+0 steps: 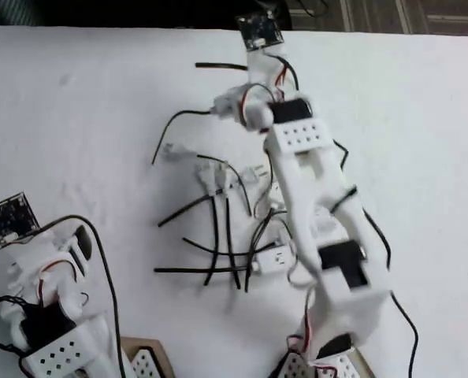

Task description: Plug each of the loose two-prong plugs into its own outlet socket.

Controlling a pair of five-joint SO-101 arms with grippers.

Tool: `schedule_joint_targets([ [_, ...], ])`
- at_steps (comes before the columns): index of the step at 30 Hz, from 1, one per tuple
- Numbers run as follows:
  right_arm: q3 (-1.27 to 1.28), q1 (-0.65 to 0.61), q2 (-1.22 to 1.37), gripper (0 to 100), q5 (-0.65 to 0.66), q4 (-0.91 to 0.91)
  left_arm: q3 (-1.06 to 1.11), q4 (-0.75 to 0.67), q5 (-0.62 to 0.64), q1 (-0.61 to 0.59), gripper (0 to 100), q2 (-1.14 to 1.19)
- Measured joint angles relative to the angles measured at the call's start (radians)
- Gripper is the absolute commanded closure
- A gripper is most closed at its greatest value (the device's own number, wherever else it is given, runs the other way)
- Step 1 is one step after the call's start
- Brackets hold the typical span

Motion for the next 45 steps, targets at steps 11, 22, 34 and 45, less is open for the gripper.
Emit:
schedule_joint_targets([
  [11,-0.445,0.038,0.347,83.6,0.0,0.235,0.0,0.0,0.0,0.0,72,0.0],
  [22,-0.71,0.008,0.345,83.6,0.0,0.743,0.031,-0.025,-0.048,-0.002,72,0.0],
  [34,-0.617,-0.023,0.229,97.6,0.0,0.916,0.031,-0.025,-0.051,-0.002,72,0.0],
  [45,-0.132,-0.023,-0.183,97.4,0.295,0.916,0.031,-0.025,-0.051,-0.002,72,0.0],
])
